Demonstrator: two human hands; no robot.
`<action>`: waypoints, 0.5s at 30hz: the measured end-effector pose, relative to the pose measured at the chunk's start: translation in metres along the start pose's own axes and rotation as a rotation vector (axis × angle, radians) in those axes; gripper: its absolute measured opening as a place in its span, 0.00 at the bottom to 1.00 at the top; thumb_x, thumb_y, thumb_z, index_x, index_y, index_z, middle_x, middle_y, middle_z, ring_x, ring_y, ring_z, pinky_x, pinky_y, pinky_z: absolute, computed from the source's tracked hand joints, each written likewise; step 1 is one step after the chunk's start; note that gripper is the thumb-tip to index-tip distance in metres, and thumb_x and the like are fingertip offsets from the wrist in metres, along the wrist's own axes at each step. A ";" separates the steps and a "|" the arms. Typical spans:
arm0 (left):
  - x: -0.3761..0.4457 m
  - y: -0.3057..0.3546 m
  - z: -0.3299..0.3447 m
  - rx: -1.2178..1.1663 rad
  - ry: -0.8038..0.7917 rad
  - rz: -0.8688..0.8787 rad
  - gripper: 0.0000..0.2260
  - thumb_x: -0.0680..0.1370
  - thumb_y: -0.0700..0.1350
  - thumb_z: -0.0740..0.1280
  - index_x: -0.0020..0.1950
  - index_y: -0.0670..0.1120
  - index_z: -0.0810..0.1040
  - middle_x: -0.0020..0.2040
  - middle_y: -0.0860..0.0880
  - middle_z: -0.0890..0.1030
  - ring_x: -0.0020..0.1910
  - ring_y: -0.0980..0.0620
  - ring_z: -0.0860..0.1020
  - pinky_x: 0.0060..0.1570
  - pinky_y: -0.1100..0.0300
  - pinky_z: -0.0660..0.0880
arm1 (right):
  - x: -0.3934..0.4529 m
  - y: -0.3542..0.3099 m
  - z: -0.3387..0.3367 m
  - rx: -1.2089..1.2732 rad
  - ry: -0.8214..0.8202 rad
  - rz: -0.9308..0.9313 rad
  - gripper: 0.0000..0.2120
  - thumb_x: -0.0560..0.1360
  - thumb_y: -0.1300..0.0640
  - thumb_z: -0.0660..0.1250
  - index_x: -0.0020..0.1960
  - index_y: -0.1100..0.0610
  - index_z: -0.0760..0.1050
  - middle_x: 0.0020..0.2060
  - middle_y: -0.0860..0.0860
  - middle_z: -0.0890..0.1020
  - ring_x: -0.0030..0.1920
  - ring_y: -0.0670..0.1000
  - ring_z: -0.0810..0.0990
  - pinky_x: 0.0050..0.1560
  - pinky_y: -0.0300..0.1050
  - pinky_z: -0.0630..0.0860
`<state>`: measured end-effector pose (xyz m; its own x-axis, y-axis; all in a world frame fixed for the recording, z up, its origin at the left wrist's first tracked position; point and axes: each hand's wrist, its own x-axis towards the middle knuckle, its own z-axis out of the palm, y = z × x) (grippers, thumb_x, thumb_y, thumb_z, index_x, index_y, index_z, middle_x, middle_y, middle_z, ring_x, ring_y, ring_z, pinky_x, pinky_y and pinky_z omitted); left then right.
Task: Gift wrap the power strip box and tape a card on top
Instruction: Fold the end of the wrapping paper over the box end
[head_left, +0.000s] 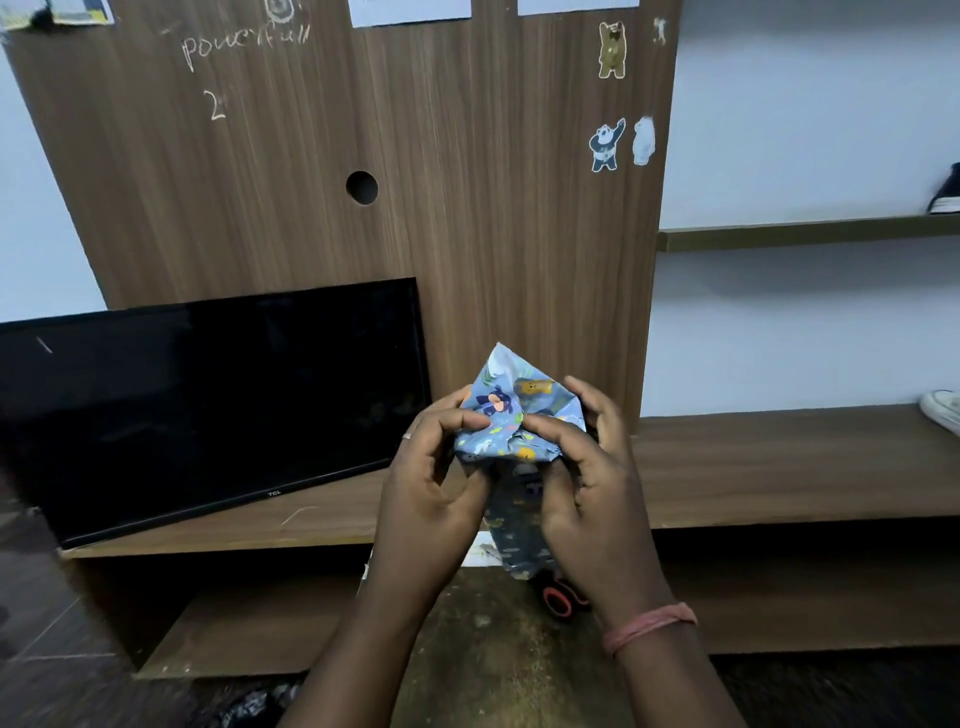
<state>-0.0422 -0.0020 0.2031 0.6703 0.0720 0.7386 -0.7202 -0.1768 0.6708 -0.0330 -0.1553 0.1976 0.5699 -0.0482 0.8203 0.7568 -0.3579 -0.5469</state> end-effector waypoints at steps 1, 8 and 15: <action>-0.003 -0.002 -0.001 0.037 0.018 0.027 0.11 0.76 0.43 0.71 0.58 0.49 0.79 0.70 0.48 0.76 0.71 0.43 0.75 0.67 0.37 0.73 | -0.003 0.002 -0.001 0.004 -0.006 -0.009 0.22 0.73 0.72 0.59 0.60 0.57 0.82 0.73 0.53 0.67 0.74 0.46 0.68 0.71 0.40 0.68; -0.024 -0.022 -0.007 0.144 0.044 0.114 0.08 0.78 0.43 0.71 0.57 0.46 0.83 0.67 0.53 0.78 0.70 0.45 0.75 0.66 0.35 0.72 | -0.026 0.018 -0.001 0.060 -0.046 -0.049 0.21 0.73 0.74 0.59 0.58 0.60 0.83 0.73 0.56 0.68 0.74 0.51 0.69 0.69 0.42 0.70; -0.037 -0.040 0.002 0.068 0.058 0.044 0.08 0.82 0.55 0.64 0.58 0.58 0.79 0.64 0.45 0.77 0.67 0.42 0.76 0.62 0.39 0.74 | -0.037 0.026 0.013 0.148 -0.066 -0.005 0.22 0.75 0.74 0.59 0.60 0.56 0.82 0.74 0.54 0.68 0.74 0.55 0.70 0.69 0.50 0.72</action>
<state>-0.0377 0.0007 0.1492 0.6254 0.1186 0.7712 -0.7336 -0.2473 0.6330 -0.0303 -0.1503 0.1508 0.5821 0.0161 0.8130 0.7958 -0.2167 -0.5655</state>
